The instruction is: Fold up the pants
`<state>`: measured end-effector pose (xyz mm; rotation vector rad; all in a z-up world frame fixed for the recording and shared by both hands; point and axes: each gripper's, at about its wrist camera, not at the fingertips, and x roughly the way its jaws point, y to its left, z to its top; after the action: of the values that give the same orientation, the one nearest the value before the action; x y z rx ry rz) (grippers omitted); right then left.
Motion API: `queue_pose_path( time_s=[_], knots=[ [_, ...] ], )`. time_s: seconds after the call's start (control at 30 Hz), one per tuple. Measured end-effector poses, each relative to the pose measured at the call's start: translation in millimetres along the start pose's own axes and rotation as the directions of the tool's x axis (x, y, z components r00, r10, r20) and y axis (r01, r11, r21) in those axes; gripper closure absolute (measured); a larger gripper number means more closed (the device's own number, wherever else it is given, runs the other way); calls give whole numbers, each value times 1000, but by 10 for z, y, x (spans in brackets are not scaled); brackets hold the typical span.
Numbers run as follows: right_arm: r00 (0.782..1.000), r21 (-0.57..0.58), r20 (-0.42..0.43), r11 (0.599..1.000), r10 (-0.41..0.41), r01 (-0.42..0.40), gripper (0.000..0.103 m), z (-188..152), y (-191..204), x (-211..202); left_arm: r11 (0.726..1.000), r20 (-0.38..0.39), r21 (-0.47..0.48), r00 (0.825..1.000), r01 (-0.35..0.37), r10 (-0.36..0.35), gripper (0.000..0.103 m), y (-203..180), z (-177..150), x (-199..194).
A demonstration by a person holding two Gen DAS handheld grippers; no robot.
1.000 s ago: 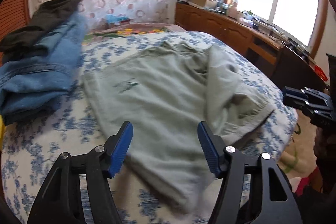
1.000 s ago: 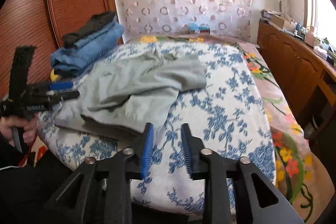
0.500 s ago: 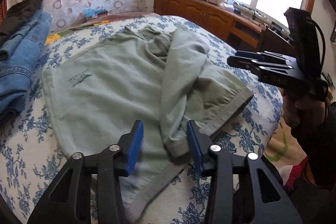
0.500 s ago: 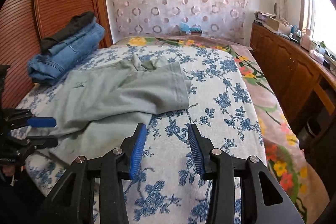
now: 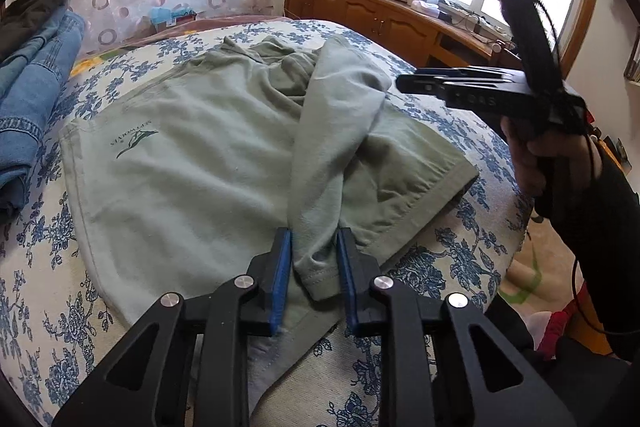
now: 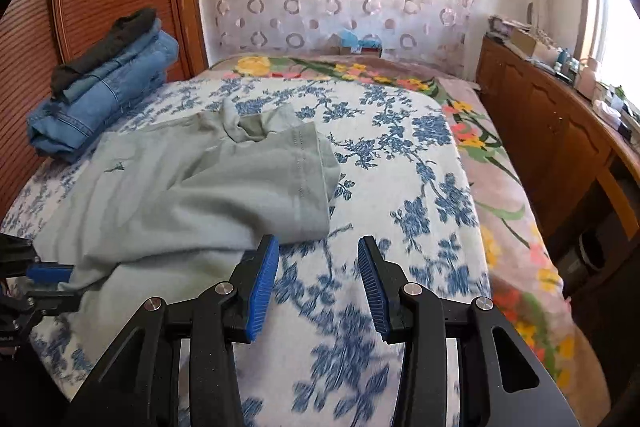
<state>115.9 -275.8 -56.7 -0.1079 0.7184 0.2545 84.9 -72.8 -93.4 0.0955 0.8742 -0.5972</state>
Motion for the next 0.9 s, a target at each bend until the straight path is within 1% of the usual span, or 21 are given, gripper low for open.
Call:
queue_pose_path(
  time_s=[0.13, 0.23, 0.3, 0.33, 0.37, 0.4, 0.53, 0.67, 0.77, 0.9],
  knots=[
    [999, -22, -25, 999, 39, -40, 60, 98, 20, 130, 1000, 5, 0, 1000, 4, -4, 78, 13, -2, 11],
    [997, -7, -45, 998, 64, -65, 60, 136, -20, 220, 1000, 7, -3, 1000, 7, -7, 78, 17, -4, 9],
    [993, 5, -62, 995, 96, -96, 77, 166, -80, 309, 1000, 10, 1, 1000, 8, -8, 83, 5, -13, 1],
    [992, 5, -61, 994, 106, -106, 90, 172, -88, 312, 1000, 13, 3, 1000, 9, -9, 90, 0, -12, -3],
    [992, -1, -57, 994, 112, -112, 95, 177, -94, 300, 1000, 20, 8, 1000, 8, -8, 93, -17, -13, -21],
    [992, -8, -49, 993, 113, -114, 97, 189, -91, 283, 1000, 30, 16, 1000, 5, -6, 94, -43, -15, -52],
    [995, -27, 14, 994, 102, -102, 98, 320, -66, 121, 1000, 76, 19, 997, 6, -8, 96, -89, 3, -229],
    [991, -66, 88, 993, 101, -95, 98, 561, 59, -73, 1000, 121, 6, 992, 14, -15, 96, -80, 10, -425],
    [986, -114, 122, 988, 117, -103, 98, 751, 239, -147, 1000, 149, -17, 989, 8, -6, 96, -18, 1, -566],
    [978, -178, 144, 976, 151, -124, 98, 941, 528, -153, 999, 166, -53, 986, -4, 13, 96, 113, -60, -684]
  ],
)
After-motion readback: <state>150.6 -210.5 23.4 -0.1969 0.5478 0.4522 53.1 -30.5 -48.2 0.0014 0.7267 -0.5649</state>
